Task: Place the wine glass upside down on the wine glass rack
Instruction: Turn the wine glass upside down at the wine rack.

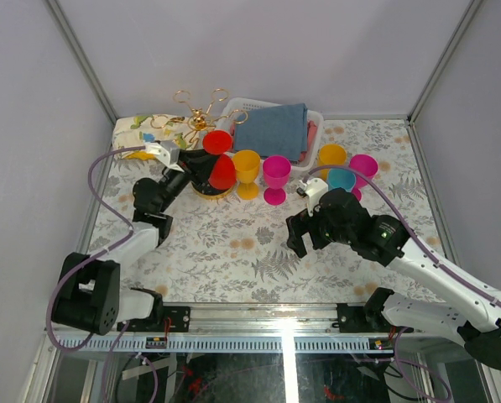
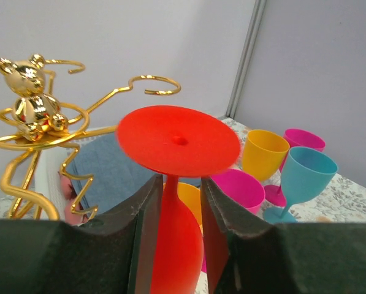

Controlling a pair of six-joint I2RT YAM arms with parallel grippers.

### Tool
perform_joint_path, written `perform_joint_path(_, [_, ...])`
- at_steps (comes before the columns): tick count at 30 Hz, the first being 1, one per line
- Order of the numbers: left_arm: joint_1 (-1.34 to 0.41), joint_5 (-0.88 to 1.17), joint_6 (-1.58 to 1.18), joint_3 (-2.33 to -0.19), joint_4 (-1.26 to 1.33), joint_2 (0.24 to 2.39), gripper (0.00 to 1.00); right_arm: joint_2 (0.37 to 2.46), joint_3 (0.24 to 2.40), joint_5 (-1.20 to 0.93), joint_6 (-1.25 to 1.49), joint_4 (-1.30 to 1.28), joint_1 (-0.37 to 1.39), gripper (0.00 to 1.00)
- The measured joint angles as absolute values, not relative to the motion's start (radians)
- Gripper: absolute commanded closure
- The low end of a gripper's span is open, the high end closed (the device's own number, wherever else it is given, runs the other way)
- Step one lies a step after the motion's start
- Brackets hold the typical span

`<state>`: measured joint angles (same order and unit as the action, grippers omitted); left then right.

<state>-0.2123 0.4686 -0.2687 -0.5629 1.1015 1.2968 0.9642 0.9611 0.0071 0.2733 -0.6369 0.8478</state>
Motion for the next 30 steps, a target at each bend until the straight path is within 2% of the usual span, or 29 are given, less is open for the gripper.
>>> perform_joint_path(6, [-0.212,0.417,-0.262,-0.539,1.056,1.208,0.59,0.965,0.961,0.009,0.273,-0.637,0.848,0.01])
perform_joint_path(9, [-0.212,0.391,-0.258,-0.521,1.014,1.159,0.46,0.965,0.961,0.012,0.273,-0.637,0.848,0.01])
perform_joint_path(12, [-0.212,0.356,-0.254,-0.493,0.953,1.087,0.41,0.965,0.962,0.029,0.274,-0.638,0.848,0.00])
perform_joint_path(17, [-0.212,0.275,-0.258,-0.457,0.804,0.918,0.33,0.960,0.962,0.071,0.285,-0.643,0.847,0.01])
perform_joint_path(20, [-0.212,0.220,-0.297,-0.456,0.706,0.821,0.24,0.958,0.962,0.093,0.293,-0.644,0.847,0.01])
perform_joint_path(27, [-0.212,0.185,-0.440,-0.474,0.429,0.695,0.13,0.975,0.968,0.193,0.361,-0.644,0.848,0.01])
perform_joint_path(30, [-0.212,0.181,-0.478,-0.496,0.293,0.647,0.02,1.008,0.986,0.244,0.405,-0.648,0.847,0.01])
